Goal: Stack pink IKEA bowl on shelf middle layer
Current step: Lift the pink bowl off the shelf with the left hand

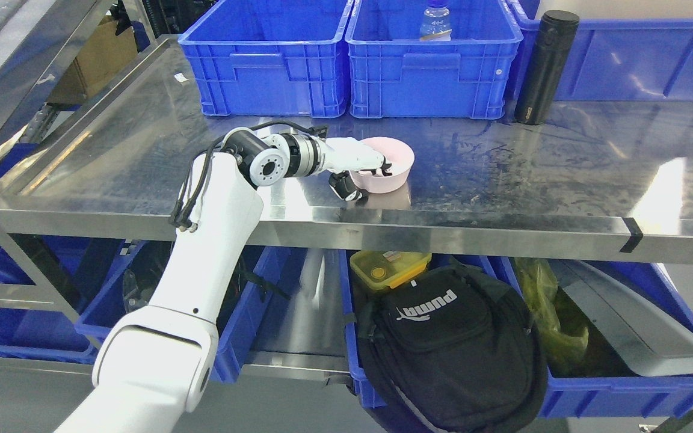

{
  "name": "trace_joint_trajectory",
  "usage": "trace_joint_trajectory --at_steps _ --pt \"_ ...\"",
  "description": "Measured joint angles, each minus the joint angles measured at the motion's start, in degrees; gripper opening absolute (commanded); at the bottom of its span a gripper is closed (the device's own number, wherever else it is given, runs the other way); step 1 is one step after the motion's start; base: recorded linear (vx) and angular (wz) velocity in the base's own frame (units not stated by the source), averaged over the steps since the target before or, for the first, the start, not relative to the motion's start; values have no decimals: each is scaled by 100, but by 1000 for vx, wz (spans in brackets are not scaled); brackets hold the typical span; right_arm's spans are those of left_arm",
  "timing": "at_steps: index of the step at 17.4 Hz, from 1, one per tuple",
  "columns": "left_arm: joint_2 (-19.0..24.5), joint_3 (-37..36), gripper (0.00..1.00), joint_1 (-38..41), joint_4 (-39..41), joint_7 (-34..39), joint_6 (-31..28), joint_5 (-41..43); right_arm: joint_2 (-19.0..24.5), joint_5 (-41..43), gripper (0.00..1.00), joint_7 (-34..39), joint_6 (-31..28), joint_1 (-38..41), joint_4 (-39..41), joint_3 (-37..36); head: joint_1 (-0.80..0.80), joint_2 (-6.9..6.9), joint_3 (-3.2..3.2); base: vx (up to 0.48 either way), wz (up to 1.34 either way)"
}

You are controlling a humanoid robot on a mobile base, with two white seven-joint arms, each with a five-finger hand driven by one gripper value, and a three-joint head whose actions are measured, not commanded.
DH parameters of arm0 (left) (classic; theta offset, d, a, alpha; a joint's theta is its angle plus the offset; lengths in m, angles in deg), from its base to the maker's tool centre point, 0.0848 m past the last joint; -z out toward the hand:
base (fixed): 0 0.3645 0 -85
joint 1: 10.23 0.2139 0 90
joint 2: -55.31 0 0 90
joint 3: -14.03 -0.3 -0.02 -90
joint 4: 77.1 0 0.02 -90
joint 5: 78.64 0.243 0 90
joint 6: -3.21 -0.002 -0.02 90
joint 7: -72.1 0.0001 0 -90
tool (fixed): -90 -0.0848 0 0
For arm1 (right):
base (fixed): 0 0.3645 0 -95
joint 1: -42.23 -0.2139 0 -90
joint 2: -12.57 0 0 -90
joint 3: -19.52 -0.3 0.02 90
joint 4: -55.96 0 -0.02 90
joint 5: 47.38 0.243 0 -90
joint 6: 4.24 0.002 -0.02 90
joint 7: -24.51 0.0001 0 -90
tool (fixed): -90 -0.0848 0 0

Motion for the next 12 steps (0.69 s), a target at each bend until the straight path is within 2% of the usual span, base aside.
trace_joint_trajectory --at_steps 7,12 --pt "-23 616 0 41 548 -171 312 -190 0 0 100 0 0 0 0 0 0 0 0 1 8" --pt "-35 1070 0 193 1054 -205 460 -840 0 0 100 0 0 0 0 0 0 0 0 9 93"
